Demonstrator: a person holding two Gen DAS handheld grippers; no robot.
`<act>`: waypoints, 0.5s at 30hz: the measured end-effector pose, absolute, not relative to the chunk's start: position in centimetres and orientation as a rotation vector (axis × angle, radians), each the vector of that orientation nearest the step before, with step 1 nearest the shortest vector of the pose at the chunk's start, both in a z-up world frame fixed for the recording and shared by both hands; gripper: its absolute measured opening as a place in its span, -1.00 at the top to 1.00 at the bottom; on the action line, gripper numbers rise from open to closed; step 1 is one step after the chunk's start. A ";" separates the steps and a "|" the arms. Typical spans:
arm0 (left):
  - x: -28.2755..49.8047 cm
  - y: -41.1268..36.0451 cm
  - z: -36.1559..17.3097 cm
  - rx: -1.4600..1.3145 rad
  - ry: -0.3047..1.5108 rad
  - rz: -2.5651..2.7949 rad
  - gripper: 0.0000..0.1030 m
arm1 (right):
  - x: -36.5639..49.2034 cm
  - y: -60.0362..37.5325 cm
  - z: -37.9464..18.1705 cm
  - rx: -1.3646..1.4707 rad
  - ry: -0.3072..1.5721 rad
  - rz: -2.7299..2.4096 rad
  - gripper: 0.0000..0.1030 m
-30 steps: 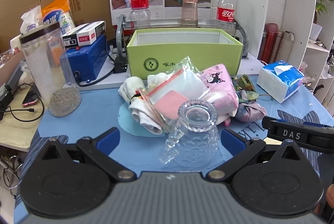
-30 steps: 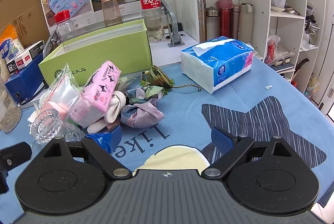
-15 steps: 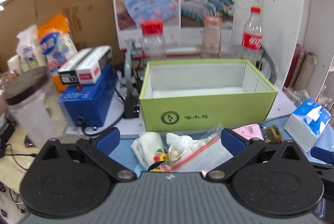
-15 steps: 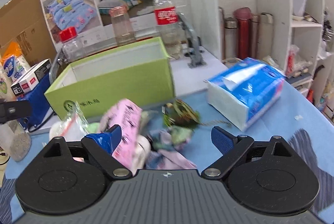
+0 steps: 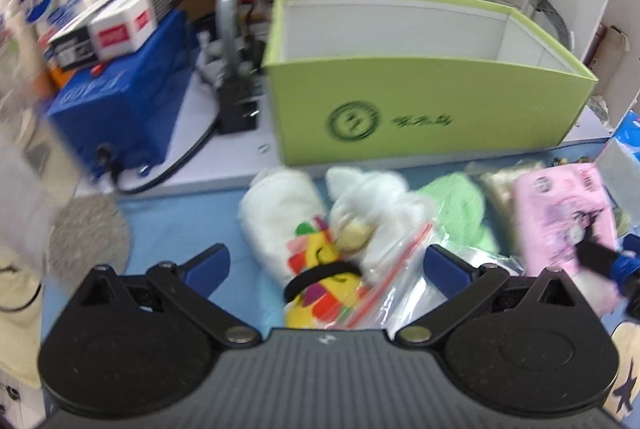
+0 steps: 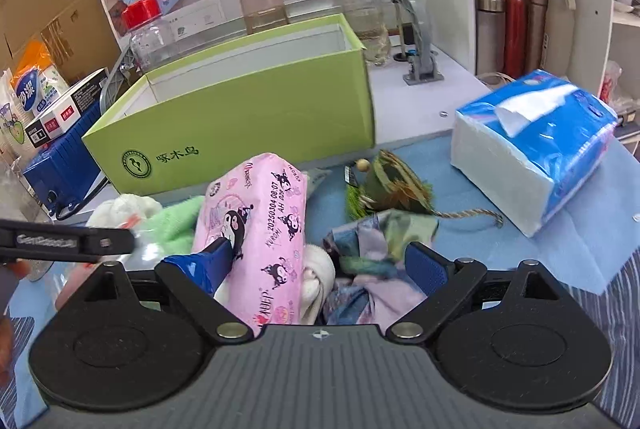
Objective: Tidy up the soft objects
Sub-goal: 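Move left tool toward pink sponge while right tool approaches pink Kuromi tissue pack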
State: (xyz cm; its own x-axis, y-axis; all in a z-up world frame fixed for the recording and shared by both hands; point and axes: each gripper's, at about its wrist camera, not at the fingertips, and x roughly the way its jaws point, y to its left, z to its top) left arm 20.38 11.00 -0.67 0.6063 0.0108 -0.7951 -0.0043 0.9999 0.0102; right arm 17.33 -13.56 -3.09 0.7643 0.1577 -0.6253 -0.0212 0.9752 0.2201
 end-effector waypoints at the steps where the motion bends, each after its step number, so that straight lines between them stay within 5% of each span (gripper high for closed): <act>1: 19.8 11.8 -0.9 0.018 0.919 0.038 -0.99 | 16.9 -13.9 -3.2 0.209 0.692 0.092 -0.56; 9: 13.6 15.1 0.0 0.149 0.819 0.395 -0.99 | 12.8 -17.0 -1.9 0.169 0.625 -0.110 -0.57; 15: 13.4 13.6 1.7 -0.005 0.814 0.115 -0.99 | 13.5 -15.1 -0.7 0.189 0.593 0.017 -0.57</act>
